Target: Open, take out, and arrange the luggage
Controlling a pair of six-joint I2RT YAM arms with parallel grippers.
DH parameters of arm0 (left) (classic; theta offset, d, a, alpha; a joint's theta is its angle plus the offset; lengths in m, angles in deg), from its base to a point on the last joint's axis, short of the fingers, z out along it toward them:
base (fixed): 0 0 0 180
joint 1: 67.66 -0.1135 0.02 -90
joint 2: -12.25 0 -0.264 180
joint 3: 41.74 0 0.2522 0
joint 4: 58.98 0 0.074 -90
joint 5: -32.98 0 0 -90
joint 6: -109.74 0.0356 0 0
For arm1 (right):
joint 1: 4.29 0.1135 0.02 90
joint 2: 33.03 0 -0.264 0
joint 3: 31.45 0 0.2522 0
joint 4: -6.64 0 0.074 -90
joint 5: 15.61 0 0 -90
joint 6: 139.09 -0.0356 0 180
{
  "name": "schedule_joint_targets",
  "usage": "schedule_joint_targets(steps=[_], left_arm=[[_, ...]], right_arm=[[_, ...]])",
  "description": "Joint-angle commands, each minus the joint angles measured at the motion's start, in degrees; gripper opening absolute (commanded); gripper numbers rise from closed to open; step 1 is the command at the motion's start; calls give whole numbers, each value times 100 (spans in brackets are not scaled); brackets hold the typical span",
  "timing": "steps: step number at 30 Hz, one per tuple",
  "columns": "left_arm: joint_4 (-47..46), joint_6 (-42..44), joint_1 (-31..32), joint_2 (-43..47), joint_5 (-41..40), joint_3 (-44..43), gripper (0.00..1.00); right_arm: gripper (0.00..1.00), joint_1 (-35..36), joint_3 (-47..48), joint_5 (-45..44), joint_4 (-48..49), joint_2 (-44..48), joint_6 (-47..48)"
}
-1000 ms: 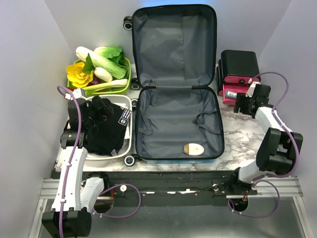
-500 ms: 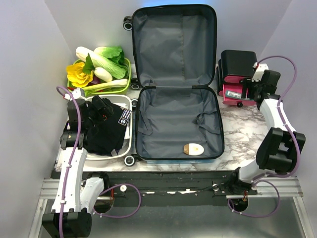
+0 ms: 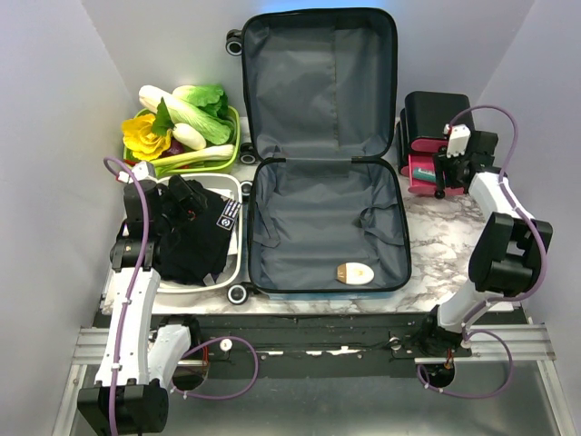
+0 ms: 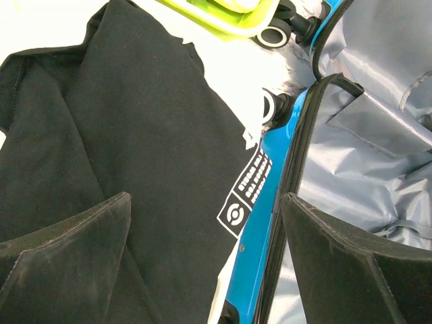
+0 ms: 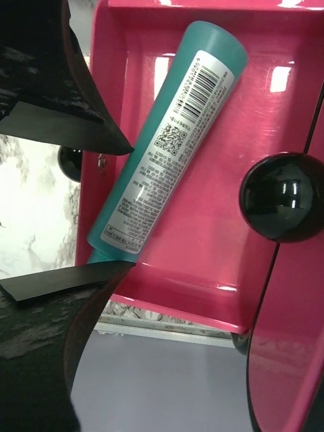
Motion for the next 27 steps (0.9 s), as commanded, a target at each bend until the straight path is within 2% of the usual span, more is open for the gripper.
schedule_joint_targets(steps=[1,5,6,7,9,18,21,24,27], left_arm=[[-39,-30,-45,-59,-65,-67,99],[-39,-21,-36,-77,-83,-58,99],[-31,-21,-44,-85,-91,-58,99],[-39,-30,-53,-86,-100,-50,99],[-22,-39,-53,-77,-135,-58,99],[48,-21,-62,-6,-223,-67,99],[57,-13,-62,2,-232,-85,99],[49,-13,-62,20,-206,-111,99],[22,5,-62,38,-144,-102,99]], right_arm=[[71,64,181,-488,-83,-296,187],[68,187,225,-488,171,-384,222],[63,222,242,-488,329,-401,231],[54,292,277,-645,400,-419,274],[51,363,374,-751,505,-515,284],[51,512,753,-717,497,-648,161],[53,512,490,-936,436,-236,-50],[61,512,-27,-1357,401,406,-612],[65,495,-459,-1508,226,960,-1227]])
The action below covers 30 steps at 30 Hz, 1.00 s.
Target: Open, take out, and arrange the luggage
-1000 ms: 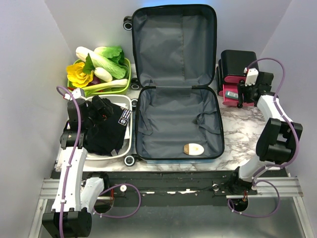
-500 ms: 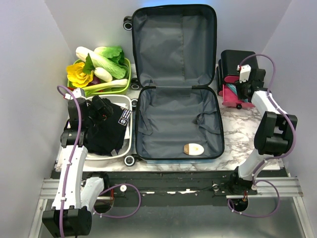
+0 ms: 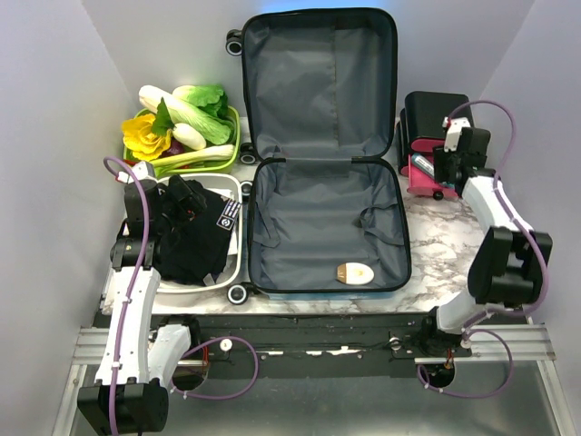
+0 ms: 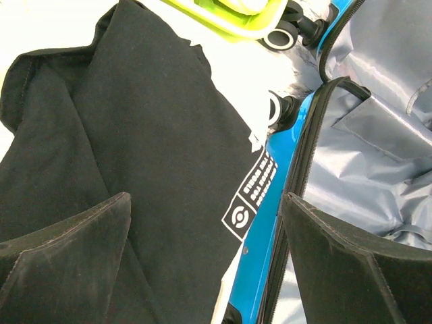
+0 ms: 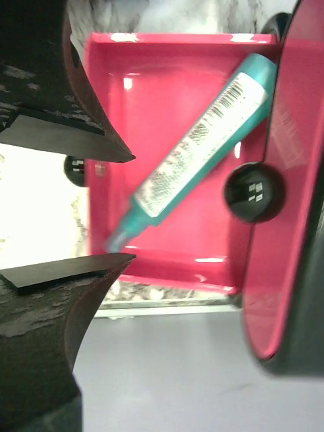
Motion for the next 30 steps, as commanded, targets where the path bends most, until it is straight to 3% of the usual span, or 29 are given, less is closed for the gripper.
schedule_joint_targets(steps=[1,10,15,19,27,30], left_arm=[[5,3,-45,105,-4,-102,99],[-118,3,-71,53,347,-50,99],[-119,3,-80,52,365,-41,99],[-84,3,-80,88,321,-41,99],[-31,3,-80,149,215,-23,99],[-31,-6,-71,132,207,12,99]], right_arm=[[65,-12,-702,-483,-269,877,-1054],[65,-74,-1276,140,-560,896,-1250],[65,-74,-1521,238,72,738,-1373],[56,-65,-1610,212,739,606,-1391],[50,-74,-1452,115,1048,457,-1303],[43,-74,-1381,132,1215,483,-1399]])
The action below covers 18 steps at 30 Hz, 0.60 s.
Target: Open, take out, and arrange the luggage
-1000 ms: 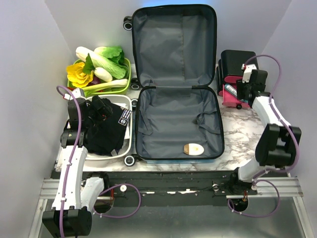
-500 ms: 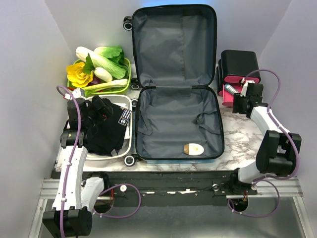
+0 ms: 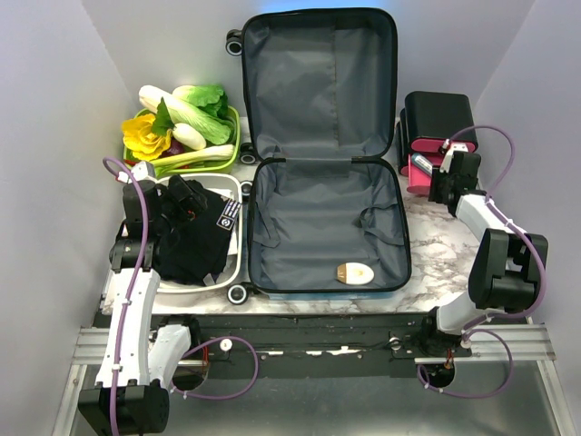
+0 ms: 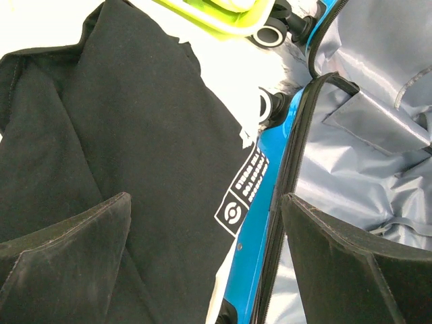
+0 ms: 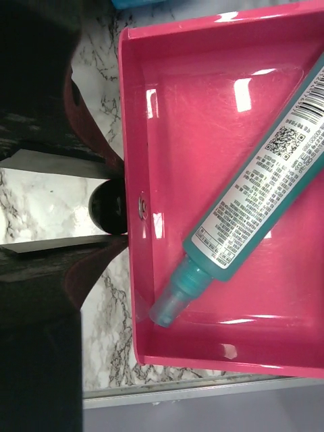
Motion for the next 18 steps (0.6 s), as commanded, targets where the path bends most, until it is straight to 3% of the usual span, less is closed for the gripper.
schedule_joint_targets(steps=[1,7,10,18], left_arm=[[-15,-17,-43,66,-34,21,99],[-24,-52,-43,5,-95,39,99],[11,-35,-43,-4,-157,12,99],[90,-26,-43,-66,-394,-58,99]], right_arm=[[40,-45,155,34,553,2,-123],[37,-45,489,87,554,-270,-351],[29,-54,594,25,869,-402,-457],[36,-45,1490,-238,1098,-1131,-387]])
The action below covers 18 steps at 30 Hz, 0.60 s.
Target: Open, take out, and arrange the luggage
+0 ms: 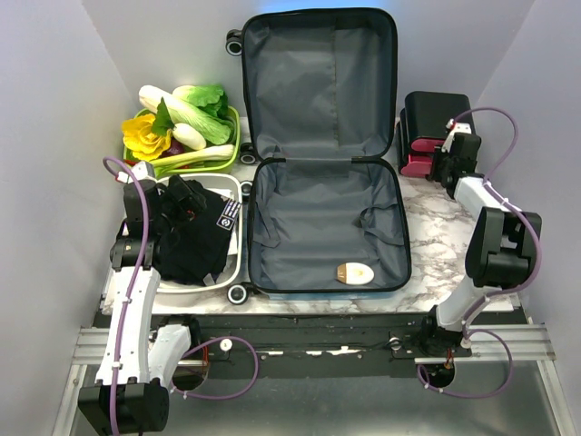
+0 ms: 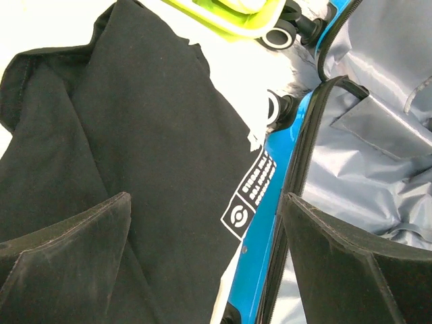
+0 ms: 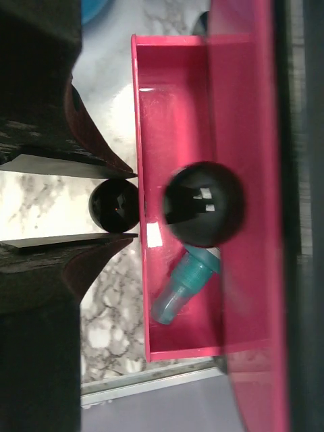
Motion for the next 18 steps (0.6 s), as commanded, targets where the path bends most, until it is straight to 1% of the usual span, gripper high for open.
schedule_joint_targets(steps=[1,3,6,8,9,10,12,13,14,18], left_arm=[[86,-30,-43,-53,-291,-84,99],[95,-30,-43,-70,-300,-111,99],[121,-56,-43,-123,-300,-155,99],[138,-65,-43,-141,-309,-181,99],[139,-83,-43,-132,-448,-190,99],[147,-83,-43,-132,-485,-207,99],[174,-83,-43,-123,-520,-234,99],[235,-83,-43,-106,-572,-251,99],[261,-65,-43,-97,-651,-286,99],[385,-48,-43,8,-775,-357,99]], right_arm=[[36,-48,717,-356,500,-508,-81],[37,-39,1006,-401,473,-658,-29],[40,-39,1166,-340,570,-808,200],[45,-39,1175,-295,745,-861,419],[48,-39,1184,-304,798,-887,472],[56,-39,1210,-322,824,-905,508],[61,-39,1228,-558,833,-966,578],[66,-39,1211,-663,851,-975,587],[68,-39,1184,-751,851,-975,596],[69,-39,877,-683,1000,-853,719]])
